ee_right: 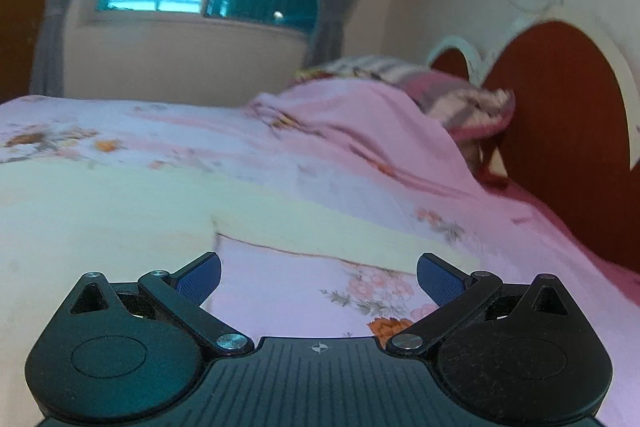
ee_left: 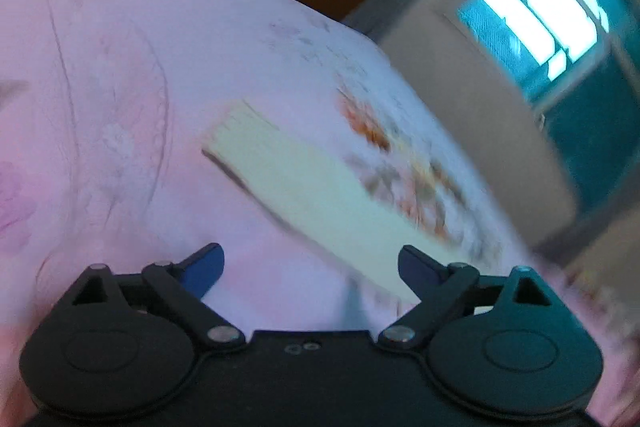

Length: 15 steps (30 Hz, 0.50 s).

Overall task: Fold small clothes
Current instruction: 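Grasp the sweater sleeve cuff with the left gripper and lift it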

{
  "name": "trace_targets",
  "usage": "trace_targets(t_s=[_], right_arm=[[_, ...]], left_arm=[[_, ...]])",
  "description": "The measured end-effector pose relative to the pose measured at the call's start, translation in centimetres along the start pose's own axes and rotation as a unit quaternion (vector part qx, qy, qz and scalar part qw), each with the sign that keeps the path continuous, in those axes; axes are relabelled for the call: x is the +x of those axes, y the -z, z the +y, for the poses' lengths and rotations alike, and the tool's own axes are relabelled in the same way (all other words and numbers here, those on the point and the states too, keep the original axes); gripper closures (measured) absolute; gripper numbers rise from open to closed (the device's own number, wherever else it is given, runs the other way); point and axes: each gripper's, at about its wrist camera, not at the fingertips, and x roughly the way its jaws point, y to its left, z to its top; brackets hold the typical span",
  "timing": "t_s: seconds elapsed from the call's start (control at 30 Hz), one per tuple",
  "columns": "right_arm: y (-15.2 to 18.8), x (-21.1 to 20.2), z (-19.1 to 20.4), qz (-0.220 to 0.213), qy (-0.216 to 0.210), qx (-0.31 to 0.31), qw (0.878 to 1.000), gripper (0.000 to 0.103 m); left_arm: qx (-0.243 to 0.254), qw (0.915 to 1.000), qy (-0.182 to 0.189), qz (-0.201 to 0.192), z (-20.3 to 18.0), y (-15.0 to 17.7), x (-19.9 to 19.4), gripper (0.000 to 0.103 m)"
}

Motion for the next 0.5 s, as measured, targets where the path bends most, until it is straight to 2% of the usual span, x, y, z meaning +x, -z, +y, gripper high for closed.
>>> trace_targets(t_s=[0.1, 0.23, 0.3, 0.33, 0.37, 0.4, 0.43, 0.5], right_arm=[[0.2, 2.7, -0.7, 0.008, 0.014, 0.01, 1.0, 0.0], [0.3, 4.7, -1.7, 0.011, 0.025, 0.023, 0.999, 0.0], [0.3, 5.1, -2.2, 0.007, 0.03, 0.024, 0.999, 0.0], [0.3, 5.0, -2.5, 0.005, 0.031, 0.024, 0.999, 0.0], [0.3, 5.2, -2.9, 0.001, 0.033, 0.026, 0.999, 0.0], [0.4, 5.1, -3.1, 0.002, 0.035, 0.027, 0.999, 0.0], [0.5, 5.2, -3.6, 0.002, 0.039, 0.03, 0.999, 0.0], [0.7, 5.1, -4.3, 0.003, 0.044, 0.031, 0.999, 0.0]], left_arm=[[-0.039, 0.9988, 0.024, -0.017, 1.3, -2.0, 2.1, 0.003], [-0.026, 0.9988, 0.027, -0.031, 1.1, -2.9, 4.2, 0.004], [-0.004, 0.9993, 0.02, -0.03, 0.5, -2.9, 5.0, 0.01], [0.007, 0.9995, 0.016, -0.028, 0.2, -2.9, 5.3, 0.037], [0.013, 0.9998, 0.002, -0.018, 0.2, -3.0, 5.6, 0.095], [-0.001, 0.9999, -0.015, 0.0, 0.6, -3.0, 6.0, 0.1], [-0.021, 0.9998, -0.007, 0.004, 1.3, -3.1, 6.2, 0.101], [-0.022, 0.9997, 0.001, -0.004, 1.6, -3.5, 5.9, 0.102]])
